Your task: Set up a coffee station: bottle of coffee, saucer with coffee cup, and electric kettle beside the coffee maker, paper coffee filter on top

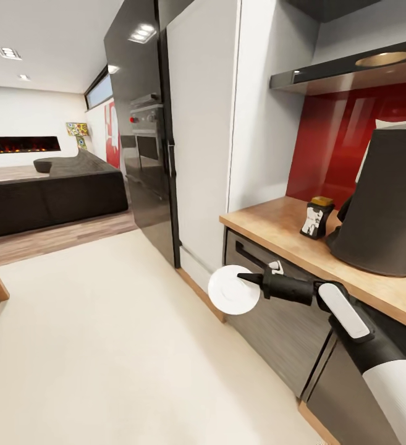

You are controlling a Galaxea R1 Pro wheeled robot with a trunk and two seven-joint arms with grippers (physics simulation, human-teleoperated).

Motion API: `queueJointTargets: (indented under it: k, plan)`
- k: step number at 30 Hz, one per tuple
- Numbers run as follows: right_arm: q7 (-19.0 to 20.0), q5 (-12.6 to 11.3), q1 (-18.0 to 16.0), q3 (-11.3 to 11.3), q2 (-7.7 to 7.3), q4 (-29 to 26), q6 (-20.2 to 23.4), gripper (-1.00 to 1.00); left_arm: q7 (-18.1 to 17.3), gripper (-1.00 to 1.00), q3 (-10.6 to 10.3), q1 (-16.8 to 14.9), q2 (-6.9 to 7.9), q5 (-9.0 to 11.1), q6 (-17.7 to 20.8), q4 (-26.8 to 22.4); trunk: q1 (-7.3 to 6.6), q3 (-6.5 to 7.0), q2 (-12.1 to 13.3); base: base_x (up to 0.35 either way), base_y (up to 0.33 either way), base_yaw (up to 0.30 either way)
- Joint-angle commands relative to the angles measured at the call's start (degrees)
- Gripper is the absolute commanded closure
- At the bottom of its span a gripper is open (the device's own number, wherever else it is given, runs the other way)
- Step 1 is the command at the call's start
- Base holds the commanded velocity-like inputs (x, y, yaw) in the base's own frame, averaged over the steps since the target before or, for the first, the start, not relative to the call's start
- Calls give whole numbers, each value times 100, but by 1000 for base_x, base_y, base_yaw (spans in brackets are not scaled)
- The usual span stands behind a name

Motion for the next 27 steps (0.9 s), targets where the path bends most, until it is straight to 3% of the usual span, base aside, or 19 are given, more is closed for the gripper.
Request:
queueJointTargets:
  k: [1, 9, 27]
  plan:
    - [62, 29, -6, 6, -6, 4, 4, 100, -9, -100, -48, -2, 1, 38, -35, -1, -1, -6, -3, 0, 0, -37]
    - [62, 17, -6, 10, -8, 4, 9, 100, -9, -100, -48, -2, 1, 38, -35, -2, -1, -6, -3, 0, 4, -9]
    - [71, 17, -6, 10, -7, -4, 9, 100, -9, -100, -48, -2, 1, 38, -35, -2, -1, -6, -3, 4, 16, -249]
